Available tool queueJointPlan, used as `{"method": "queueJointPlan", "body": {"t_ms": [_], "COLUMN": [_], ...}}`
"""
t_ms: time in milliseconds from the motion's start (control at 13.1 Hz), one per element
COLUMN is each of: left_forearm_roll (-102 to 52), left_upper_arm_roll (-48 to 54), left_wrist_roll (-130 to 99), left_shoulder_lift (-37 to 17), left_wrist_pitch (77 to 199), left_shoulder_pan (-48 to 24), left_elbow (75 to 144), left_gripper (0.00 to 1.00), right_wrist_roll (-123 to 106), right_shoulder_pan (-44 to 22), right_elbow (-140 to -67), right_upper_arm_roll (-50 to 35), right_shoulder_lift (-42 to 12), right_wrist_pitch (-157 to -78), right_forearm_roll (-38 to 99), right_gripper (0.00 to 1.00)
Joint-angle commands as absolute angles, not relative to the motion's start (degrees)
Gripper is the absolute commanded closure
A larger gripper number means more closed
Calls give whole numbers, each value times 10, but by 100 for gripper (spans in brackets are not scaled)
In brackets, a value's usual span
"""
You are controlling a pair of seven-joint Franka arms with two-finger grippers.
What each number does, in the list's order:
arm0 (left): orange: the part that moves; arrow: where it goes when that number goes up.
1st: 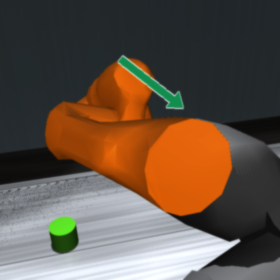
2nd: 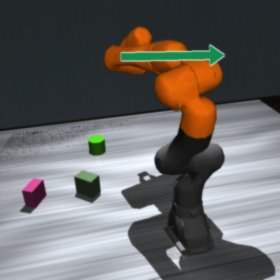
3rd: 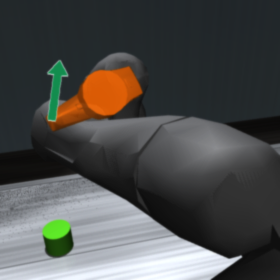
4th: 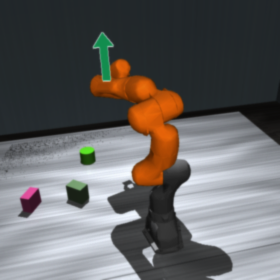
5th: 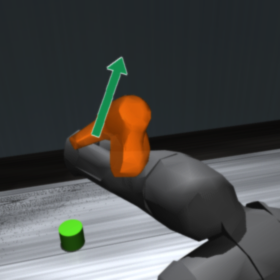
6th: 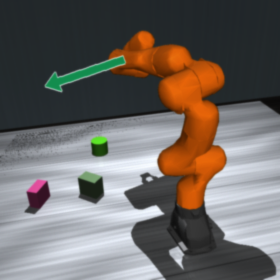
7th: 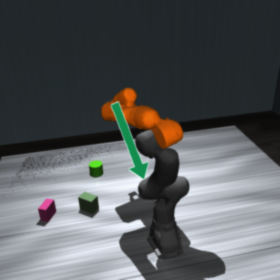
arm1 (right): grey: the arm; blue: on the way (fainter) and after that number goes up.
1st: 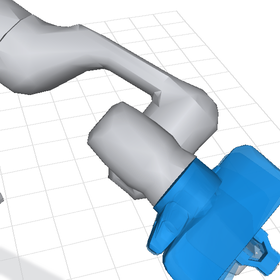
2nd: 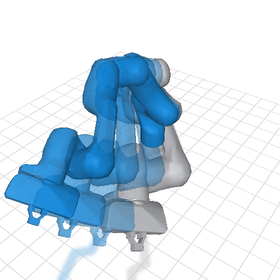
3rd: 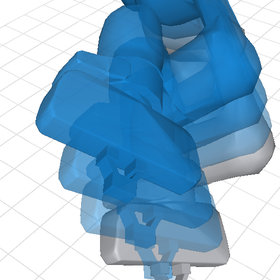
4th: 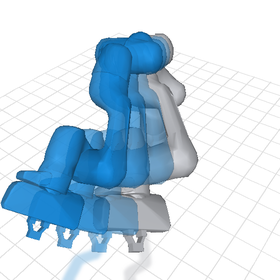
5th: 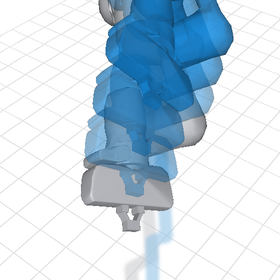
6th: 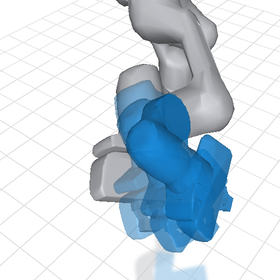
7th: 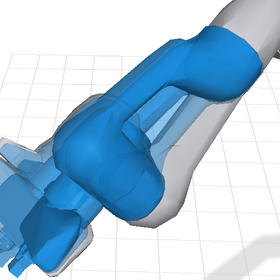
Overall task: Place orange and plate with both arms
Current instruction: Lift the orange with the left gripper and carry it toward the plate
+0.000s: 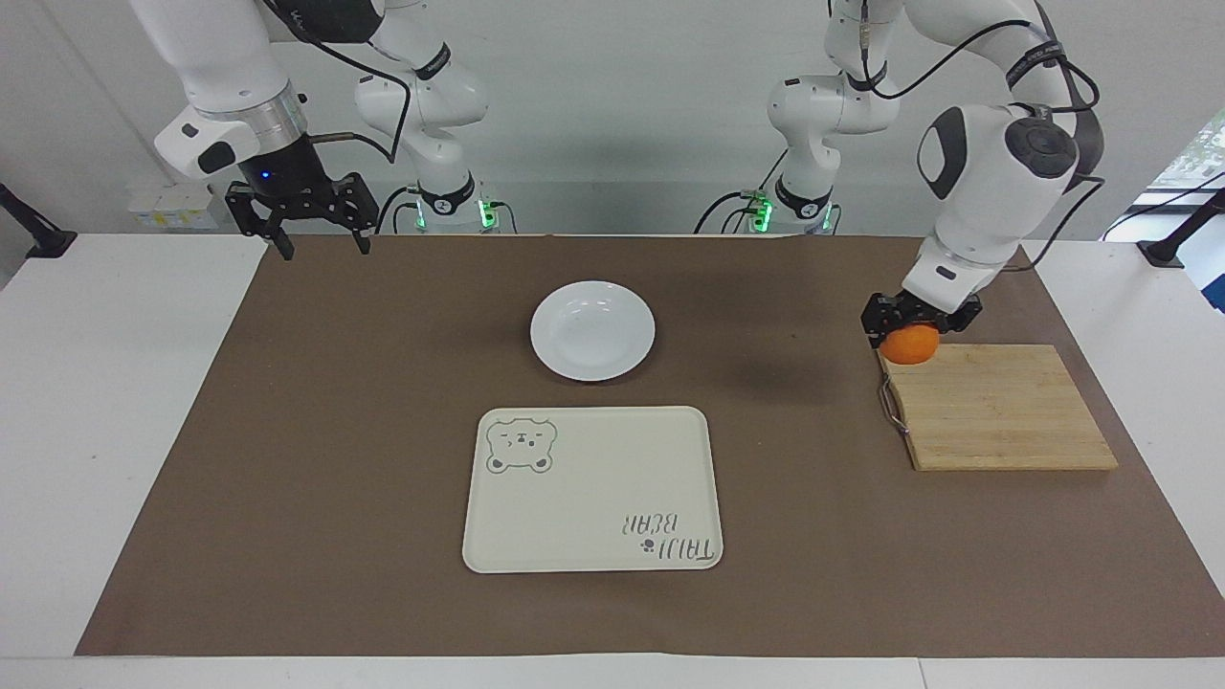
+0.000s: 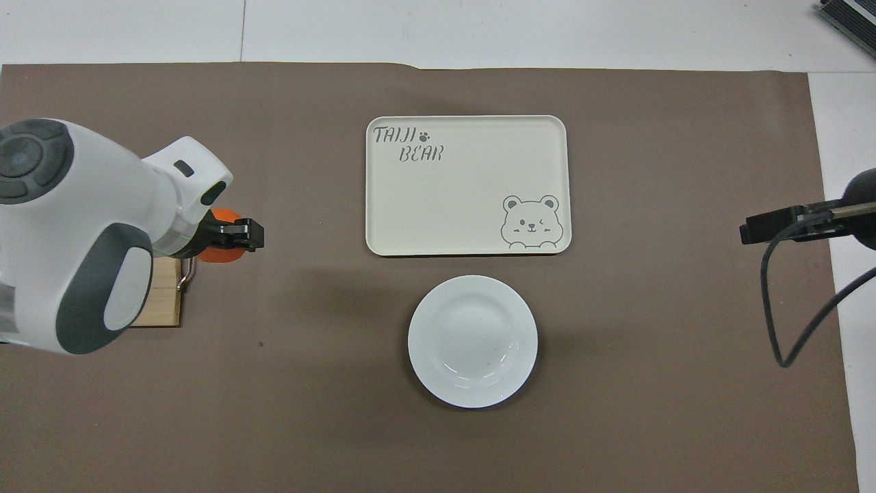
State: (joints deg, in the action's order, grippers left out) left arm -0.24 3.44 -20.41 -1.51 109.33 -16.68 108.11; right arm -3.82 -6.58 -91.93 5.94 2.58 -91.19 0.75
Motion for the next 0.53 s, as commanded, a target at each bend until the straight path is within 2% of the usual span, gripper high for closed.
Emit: {"method": "queueJointPlan", "body": {"t_ms": [0, 457], "left_forearm_roll": [-10, -46], "left_upper_arm_roll": [27, 28], "left_wrist_roll": [-264, -326], "left_shoulder_lift": [2, 36], "left_wrist_pitch": [1085, 1122], "left_shoulder_pan": [-221, -333], "left_elbow": [1085, 1124], "left_gripper": [100, 100], "right_wrist_roll": [-54, -53], "right_shoulder_pan": [-59, -60], "right_elbow": [-915, -915], "right_upper_arm_roll": [57, 58], "right_shoulder_lift": [28, 28], "right_wrist_pitch": [-904, -904], "right_forearm_roll": [18, 18], "right_gripper": [0, 0]}}
